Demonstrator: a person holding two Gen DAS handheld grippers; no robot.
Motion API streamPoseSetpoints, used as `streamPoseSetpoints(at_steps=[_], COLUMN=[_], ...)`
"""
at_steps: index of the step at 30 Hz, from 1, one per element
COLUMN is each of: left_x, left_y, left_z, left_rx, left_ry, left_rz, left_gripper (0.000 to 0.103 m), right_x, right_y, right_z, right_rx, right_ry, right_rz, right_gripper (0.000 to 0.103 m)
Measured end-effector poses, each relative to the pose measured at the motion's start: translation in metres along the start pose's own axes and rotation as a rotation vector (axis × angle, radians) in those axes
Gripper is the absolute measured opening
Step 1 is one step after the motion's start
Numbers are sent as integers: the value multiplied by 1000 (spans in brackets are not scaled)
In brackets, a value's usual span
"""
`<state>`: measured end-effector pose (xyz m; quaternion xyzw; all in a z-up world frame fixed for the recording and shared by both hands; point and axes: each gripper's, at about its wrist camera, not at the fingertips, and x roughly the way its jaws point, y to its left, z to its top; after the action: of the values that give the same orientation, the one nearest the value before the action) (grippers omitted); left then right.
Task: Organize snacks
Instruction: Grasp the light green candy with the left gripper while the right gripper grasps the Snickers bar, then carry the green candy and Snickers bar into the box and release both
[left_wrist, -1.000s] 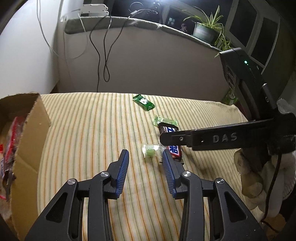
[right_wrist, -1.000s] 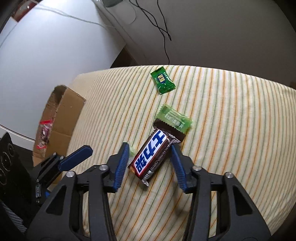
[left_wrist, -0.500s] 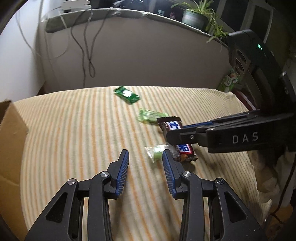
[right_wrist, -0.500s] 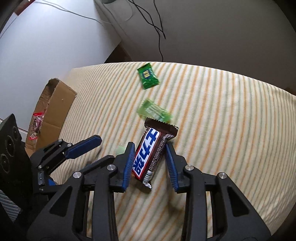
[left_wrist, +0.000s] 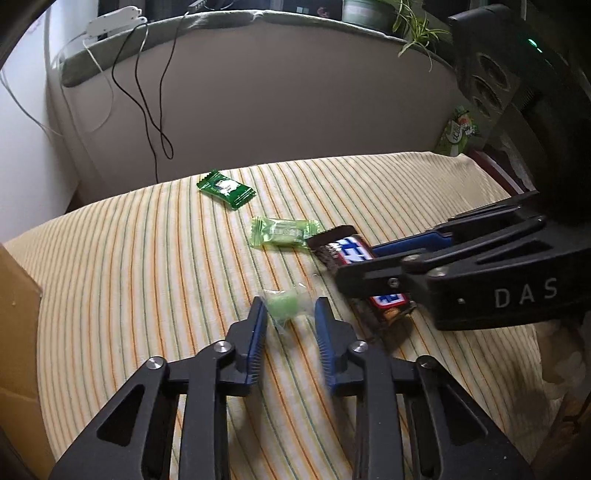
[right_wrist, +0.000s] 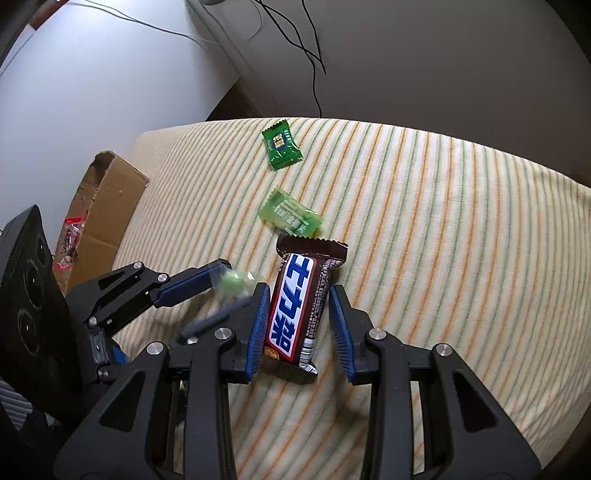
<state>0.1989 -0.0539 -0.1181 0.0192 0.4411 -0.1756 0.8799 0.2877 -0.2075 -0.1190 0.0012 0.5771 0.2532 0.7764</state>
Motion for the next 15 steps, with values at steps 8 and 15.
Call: streamPoseSetpoints(at_steps=[8, 15], left_x=[-3, -10], left_y=[6, 11], left_z=[0, -3], left_rx=[-41, -74], left_ry=[-5, -18], left_rz=[-30, -44], left_gripper=[21, 20], right_x=[-1, -3], right_y=[1, 8], right_z=[-8, -14], right_rx=[-46, -83], right_ry=[12, -15], right_rz=[-37, -83], right_gripper=[35, 30])
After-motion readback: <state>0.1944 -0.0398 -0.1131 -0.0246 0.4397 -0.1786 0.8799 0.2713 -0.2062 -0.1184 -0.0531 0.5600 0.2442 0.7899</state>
